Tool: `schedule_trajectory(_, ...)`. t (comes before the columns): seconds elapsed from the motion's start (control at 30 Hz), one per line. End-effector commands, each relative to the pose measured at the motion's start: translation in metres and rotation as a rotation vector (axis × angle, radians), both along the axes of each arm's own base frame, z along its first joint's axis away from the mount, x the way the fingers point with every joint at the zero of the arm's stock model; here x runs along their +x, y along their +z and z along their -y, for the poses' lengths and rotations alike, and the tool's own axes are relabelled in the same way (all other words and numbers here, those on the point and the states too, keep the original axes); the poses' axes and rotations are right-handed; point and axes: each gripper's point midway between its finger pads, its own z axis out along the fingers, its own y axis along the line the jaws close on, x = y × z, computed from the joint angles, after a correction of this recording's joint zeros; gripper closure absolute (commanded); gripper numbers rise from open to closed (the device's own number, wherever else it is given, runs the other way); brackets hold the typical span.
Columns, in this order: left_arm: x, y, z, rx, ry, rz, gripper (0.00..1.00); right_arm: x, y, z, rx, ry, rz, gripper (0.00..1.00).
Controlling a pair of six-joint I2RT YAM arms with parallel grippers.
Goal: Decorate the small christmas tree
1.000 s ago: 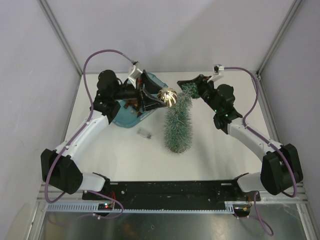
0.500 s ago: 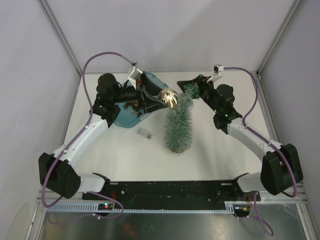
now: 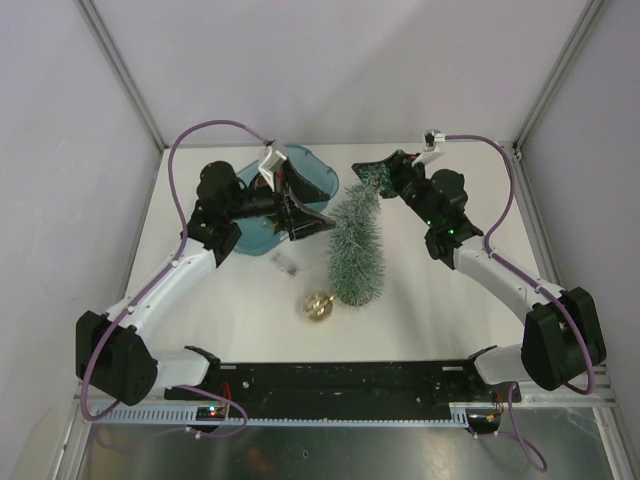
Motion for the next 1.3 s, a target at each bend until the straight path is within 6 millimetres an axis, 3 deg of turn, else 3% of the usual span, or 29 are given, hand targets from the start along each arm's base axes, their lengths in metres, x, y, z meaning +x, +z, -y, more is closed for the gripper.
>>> schedule_trajectory(0.0,-0.004,0.016,-0.004,-0.028,0.032,0.082,0.0,-0.005,0.037,0.001,0.026,-0.007,0.087,0.35)
schedule_trajectory(0.17,0.011,0.014,-0.015,-0.025,0.116,0.097,0.0,-0.006,0.036,0.002,0.02,-0.01,0.084,0.35)
schedule_trajectory(0.27,0.029,-0.002,-0.031,0.013,0.209,0.111,0.0,-0.006,0.036,0.002,0.011,-0.013,0.083,0.34)
schedule_trajectory(0.53,0.098,-0.074,-0.102,0.296,0.644,0.129,0.0,-0.009,0.033,0.007,-0.023,-0.03,0.079,0.34)
schedule_trajectory(0.8,0.156,-0.113,-0.164,0.569,0.836,-0.053,0.0,-0.015,0.034,0.014,-0.06,-0.052,0.076,0.34)
schedule_trajectory(1.07,0.215,-0.153,-0.173,0.742,0.84,-0.214,0.02,-0.021,0.032,0.018,-0.098,-0.075,0.067,0.34)
schedule_trajectory(1.27,0.252,-0.196,-0.176,0.846,0.813,-0.262,0.22,-0.022,0.025,0.024,-0.135,-0.108,0.042,0.34)
